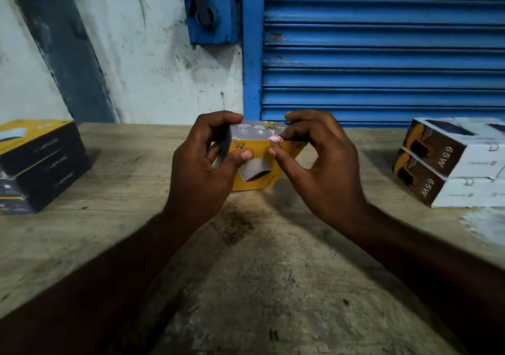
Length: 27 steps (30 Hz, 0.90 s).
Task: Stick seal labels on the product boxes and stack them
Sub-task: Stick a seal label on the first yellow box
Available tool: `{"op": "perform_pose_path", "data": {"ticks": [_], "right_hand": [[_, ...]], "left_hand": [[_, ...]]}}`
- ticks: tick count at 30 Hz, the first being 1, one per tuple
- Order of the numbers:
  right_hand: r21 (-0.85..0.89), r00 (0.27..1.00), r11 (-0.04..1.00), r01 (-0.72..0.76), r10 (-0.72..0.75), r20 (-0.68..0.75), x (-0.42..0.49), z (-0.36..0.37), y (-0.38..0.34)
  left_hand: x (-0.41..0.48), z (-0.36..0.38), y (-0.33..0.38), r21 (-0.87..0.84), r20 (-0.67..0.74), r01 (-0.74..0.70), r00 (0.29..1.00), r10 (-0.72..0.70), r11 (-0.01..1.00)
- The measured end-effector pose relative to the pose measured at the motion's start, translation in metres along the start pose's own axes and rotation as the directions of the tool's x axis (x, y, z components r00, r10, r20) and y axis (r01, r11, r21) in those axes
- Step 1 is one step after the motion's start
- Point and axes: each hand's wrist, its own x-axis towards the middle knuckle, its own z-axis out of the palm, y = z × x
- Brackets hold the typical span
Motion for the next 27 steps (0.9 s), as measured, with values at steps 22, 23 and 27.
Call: {"op": "perform_pose_path", "data": {"ticks": [22, 23, 27], "right_hand": [[0.190, 0.982, 0.963, -0.190, 0.182, 0.057, 0.0007, 0.0011, -0.0055], [0.205, 0.982, 0.961, -0.188, 0.181, 0.053, 0.0006, 0.0010, -0.0054], [0.193, 0.983, 0.964, -0.184, 0.176, 0.062, 0.0014, 0.0004, -0.0064]], "left_hand": [[-0.0018, 0.0023, 0.0010, 0.011, -0.003, -0.011, 1.000, 0.011, 1.000], [-0.0019, 0.0026, 0.0016, 0.010, -0.002, -0.010, 1.000, 0.010, 1.000], [-0.0015, 0.0029, 0.0022, 0.007, -0.009, -0.006, 1.000, 0.006, 1.000]]}}
